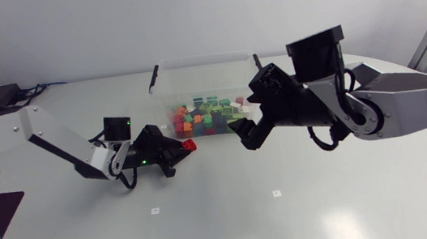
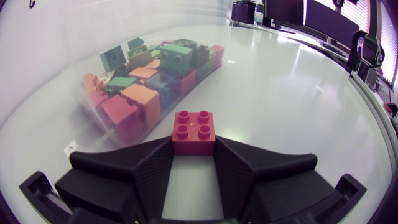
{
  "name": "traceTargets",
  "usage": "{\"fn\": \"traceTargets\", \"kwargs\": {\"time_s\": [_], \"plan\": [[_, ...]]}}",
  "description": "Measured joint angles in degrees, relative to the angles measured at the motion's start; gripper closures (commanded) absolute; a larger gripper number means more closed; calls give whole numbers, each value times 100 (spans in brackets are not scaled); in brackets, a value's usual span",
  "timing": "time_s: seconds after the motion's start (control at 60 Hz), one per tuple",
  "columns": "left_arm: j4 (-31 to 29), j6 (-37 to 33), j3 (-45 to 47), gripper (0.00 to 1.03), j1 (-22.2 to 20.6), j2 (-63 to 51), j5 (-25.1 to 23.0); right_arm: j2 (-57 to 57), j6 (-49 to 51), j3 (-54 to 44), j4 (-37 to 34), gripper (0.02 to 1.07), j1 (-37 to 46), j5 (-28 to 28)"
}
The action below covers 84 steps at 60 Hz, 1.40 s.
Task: Place the duplo bricks in the container
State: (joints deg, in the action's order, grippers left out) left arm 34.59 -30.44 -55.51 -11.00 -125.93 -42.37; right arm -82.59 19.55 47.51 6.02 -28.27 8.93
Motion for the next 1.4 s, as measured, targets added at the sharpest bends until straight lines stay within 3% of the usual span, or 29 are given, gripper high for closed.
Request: {"fn": "traceTargets", "kwargs": {"time_s": [0.083,0.317,0.5,0.65,0.9,1.4], "plan": [[-146,-2,439,70,9,407,22,0,13,0,0,7,0,0],[-2389,-179,785,70,197,2406,236,0,13,2,-2,7,0,2],[-4212,-310,310,70,151,3517,778,7,13,2,-2,7,0,2],[-5202,-306,-501,71,-28,3679,1058,105,13,2,-44,7,0,2],[-5945,-118,-1829,71,-286,3585,1565,444,13,-2,-138,7,0,2],[-5910,586,-4124,67,-645,1473,2297,1102,13,-321,-461,7,109,4]]}}
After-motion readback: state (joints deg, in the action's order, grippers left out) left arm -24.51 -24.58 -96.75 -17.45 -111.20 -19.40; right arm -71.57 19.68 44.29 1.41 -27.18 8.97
